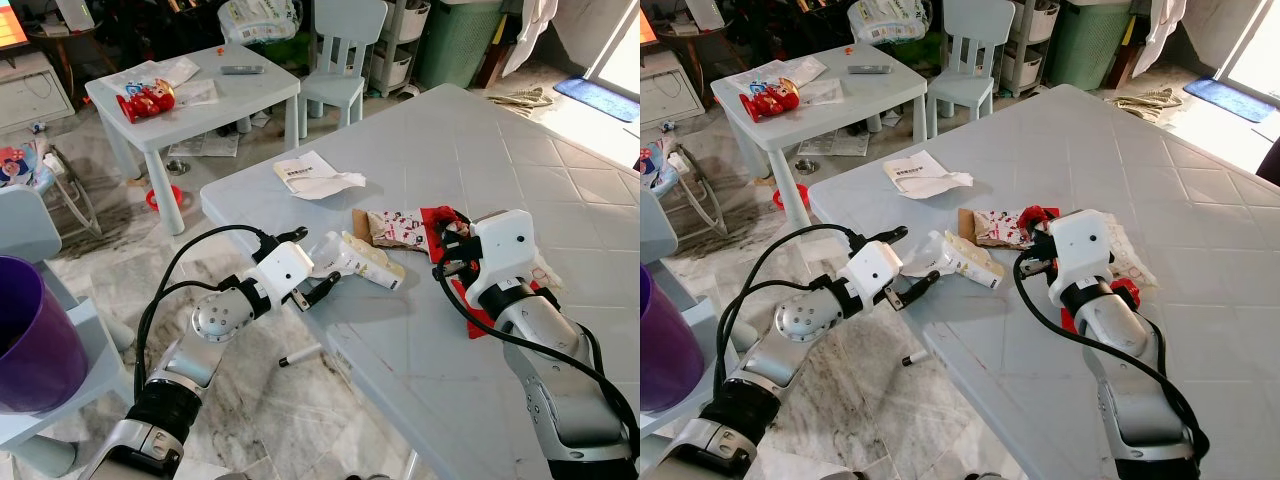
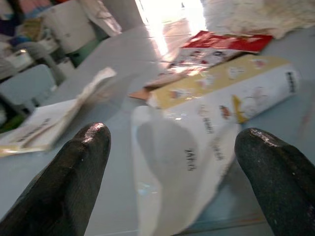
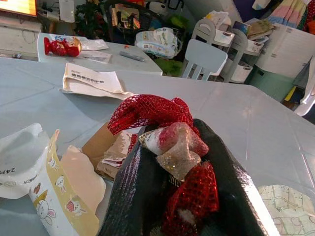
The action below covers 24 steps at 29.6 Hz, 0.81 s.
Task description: Picking trash to rubbish bin
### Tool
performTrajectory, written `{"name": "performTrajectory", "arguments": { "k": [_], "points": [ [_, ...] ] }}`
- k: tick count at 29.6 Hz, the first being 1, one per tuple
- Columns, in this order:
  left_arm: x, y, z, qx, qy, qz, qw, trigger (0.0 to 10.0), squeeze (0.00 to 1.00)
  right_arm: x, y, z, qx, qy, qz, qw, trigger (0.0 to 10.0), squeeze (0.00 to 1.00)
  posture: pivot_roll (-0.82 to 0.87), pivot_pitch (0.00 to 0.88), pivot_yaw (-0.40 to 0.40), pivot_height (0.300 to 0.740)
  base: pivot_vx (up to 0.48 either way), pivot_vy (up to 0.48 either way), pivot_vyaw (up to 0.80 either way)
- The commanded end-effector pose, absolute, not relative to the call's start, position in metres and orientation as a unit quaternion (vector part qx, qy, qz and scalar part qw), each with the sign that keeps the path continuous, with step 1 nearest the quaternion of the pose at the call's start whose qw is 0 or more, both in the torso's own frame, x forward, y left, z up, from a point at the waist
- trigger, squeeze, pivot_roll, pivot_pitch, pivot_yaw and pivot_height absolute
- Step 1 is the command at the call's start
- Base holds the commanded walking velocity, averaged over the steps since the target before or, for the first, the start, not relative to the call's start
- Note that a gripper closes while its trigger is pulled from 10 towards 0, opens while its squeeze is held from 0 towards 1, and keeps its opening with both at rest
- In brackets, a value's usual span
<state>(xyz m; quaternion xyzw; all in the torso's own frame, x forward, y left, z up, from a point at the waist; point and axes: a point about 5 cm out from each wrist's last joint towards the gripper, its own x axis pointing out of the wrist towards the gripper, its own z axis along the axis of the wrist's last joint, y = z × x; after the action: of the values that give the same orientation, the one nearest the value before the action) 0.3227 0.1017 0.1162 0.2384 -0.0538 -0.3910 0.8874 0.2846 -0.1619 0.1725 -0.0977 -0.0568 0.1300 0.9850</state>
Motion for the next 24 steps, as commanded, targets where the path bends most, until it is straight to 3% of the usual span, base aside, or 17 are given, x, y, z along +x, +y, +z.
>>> {"name": "performTrajectory", "arguments": {
  "k": [1, 9, 19, 20, 21, 23, 24],
  "points": [
    [0.320, 0.093, 0.116, 0.239, -0.056, -0.415, 0.876, 10.0, 0.00, 0.283, -0.168, 0.174, -0.100, -0.056, 0.117, 0.986, 0.0, 0.00, -0.01, 0.106, -0.079, 0.740, 0.000, 0.000, 0.00],
    [0.316, 0.083, 0.110, 0.233, -0.053, -0.435, 0.868, 10.0, 0.00, 0.282, -0.166, 0.174, -0.099, -0.057, 0.118, 0.986, 0.0, 0.00, -0.01, 0.108, -0.073, 0.740, 0.000, 0.000, 0.00],
    [0.331, 0.086, 0.104, 0.243, -0.027, -0.422, 0.873, 10.0, 0.00, 0.282, -0.165, 0.175, -0.098, -0.057, 0.115, 0.987, 0.0, 0.00, -0.02, 0.108, -0.068, 0.740, 0.000, 0.000, 0.00],
    [0.332, 0.086, 0.104, 0.239, -0.023, -0.420, 0.875, 8.0, 0.00, 0.282, -0.165, 0.174, -0.098, -0.057, 0.115, 0.987, 0.0, 0.00, -0.02, 0.108, -0.068, 0.740, 0.000, 0.000, 0.00],
    [0.332, 0.086, 0.104, 0.239, -0.023, -0.420, 0.875, 8.0, 0.00, 0.282, -0.165, 0.174, -0.098, -0.057, 0.115, 0.987, 0.0, 0.00, -0.02, 0.108, -0.068, 0.740, 0.000, 0.000, 0.00],
    [0.333, 0.086, 0.103, 0.237, -0.021, -0.420, 0.875, 3.9, 0.00, 0.281, -0.165, 0.174, -0.097, -0.057, 0.114, 0.987, 0.0, 0.00, -0.02, 0.108, -0.068, 0.740, 0.000, 0.000, 0.00],
    [0.333, 0.086, 0.102, 0.235, -0.020, -0.421, 0.876, 0.0, 0.00, 0.281, -0.166, 0.174, -0.097, -0.057, 0.114, 0.987, 0.0, 0.00, -0.02, 0.108, -0.067, 0.740, 0.000, 0.000, 0.00]
  ]
}}
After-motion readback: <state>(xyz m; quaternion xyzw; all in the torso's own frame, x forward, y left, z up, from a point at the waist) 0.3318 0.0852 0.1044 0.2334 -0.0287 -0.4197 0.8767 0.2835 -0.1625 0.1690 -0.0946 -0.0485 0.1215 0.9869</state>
